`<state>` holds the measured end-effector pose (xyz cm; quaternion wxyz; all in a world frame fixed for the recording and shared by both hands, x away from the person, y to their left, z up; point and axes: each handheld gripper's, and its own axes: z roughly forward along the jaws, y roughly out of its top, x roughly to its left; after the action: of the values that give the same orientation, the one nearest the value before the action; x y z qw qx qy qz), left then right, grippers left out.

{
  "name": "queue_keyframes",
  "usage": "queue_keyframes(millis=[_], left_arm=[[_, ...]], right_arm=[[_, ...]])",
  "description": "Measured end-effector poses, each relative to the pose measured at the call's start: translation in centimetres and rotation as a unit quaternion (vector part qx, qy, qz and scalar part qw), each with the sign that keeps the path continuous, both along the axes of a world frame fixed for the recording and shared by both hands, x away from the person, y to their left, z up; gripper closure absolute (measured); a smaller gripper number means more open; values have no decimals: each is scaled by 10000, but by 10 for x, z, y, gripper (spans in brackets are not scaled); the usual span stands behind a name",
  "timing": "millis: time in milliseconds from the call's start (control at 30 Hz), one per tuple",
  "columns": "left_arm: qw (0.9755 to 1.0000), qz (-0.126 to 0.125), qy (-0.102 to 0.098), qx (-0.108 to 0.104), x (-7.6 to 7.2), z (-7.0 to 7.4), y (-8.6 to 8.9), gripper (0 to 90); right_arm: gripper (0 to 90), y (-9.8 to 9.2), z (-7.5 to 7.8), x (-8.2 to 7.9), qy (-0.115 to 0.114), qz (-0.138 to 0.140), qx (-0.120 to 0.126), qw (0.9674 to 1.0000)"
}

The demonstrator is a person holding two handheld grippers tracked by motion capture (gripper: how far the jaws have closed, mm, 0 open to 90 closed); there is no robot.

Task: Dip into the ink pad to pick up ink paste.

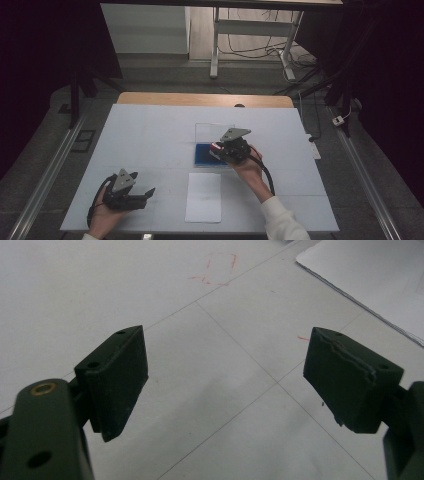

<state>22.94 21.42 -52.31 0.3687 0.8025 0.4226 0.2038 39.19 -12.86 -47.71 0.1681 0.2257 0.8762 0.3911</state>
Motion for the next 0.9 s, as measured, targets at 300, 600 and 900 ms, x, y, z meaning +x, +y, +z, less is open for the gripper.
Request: queue_keyframes(millis=[300,600,900], left_arm=[[10000,-65,11,19,1,0,-5,184],[10000,-76,1,19,1,0,-6,184],[10000,-43,6,1,-3,1,-5,184]], right_arm=[[700,-3,-5,3,50,-84,-90,9999],[700,-5,-8,6,87,-174,-76,9998],[700,-6,-17,8,181,-201,-103,9996]])
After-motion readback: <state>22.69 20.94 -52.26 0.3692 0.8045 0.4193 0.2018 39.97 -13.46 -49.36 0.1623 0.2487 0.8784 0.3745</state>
